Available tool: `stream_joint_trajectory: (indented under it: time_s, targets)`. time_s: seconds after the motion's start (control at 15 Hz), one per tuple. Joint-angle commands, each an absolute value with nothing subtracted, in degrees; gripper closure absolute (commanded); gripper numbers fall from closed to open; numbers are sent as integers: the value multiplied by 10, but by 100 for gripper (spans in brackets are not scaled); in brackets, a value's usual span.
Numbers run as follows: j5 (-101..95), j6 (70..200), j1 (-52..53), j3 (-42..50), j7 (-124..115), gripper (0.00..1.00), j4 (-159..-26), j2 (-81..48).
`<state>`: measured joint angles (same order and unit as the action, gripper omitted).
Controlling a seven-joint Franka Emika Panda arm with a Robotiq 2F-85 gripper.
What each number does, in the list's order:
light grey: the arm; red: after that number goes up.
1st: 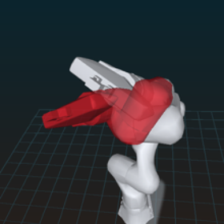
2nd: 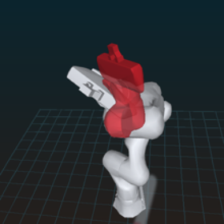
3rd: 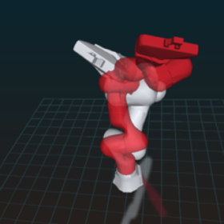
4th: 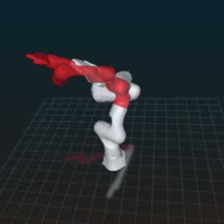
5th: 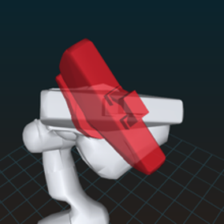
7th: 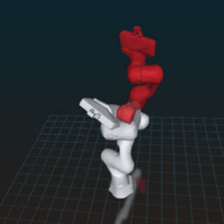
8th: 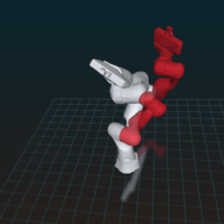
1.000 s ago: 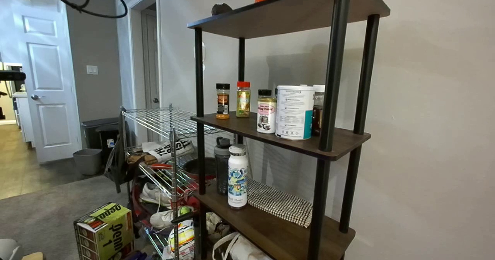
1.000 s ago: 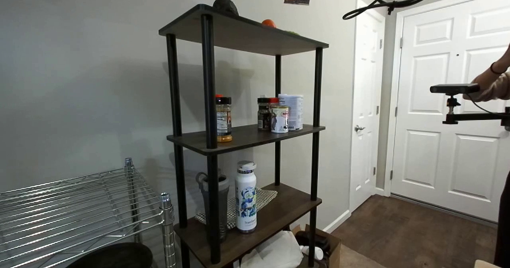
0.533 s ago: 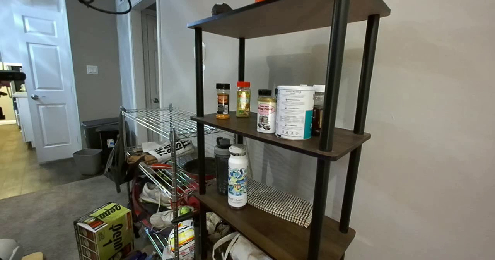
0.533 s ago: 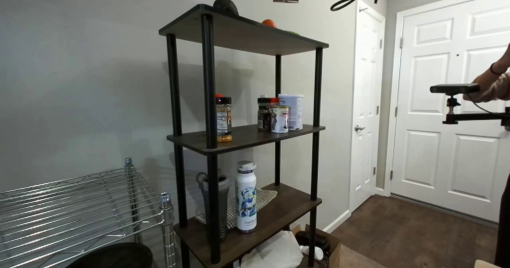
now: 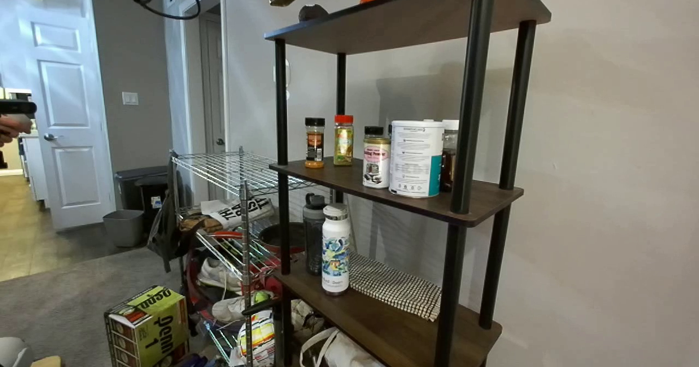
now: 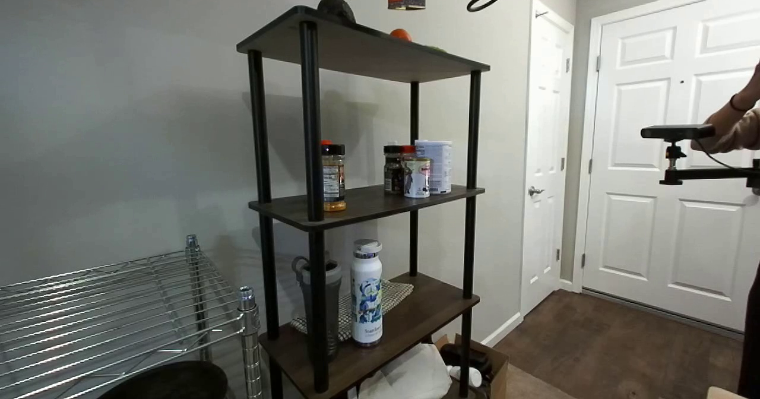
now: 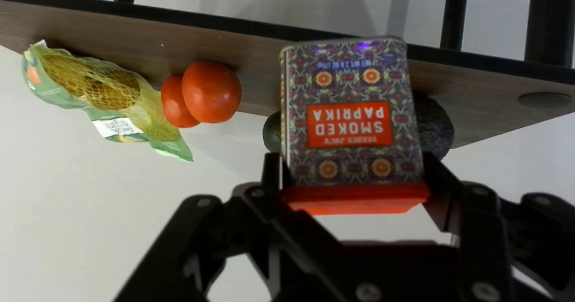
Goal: Push the bottles aside, then move the small container to the top shelf
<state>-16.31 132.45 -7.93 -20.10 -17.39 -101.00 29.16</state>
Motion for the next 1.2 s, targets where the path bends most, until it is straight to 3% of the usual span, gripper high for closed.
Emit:
stream_joint_trajectory:
  time_s: [0.0,1.13]
  targets:
    - [-183,1289,-67,-208,-182,51,-961,249]
    - [-214,1236,-18,-177,-197,51,-817,104]
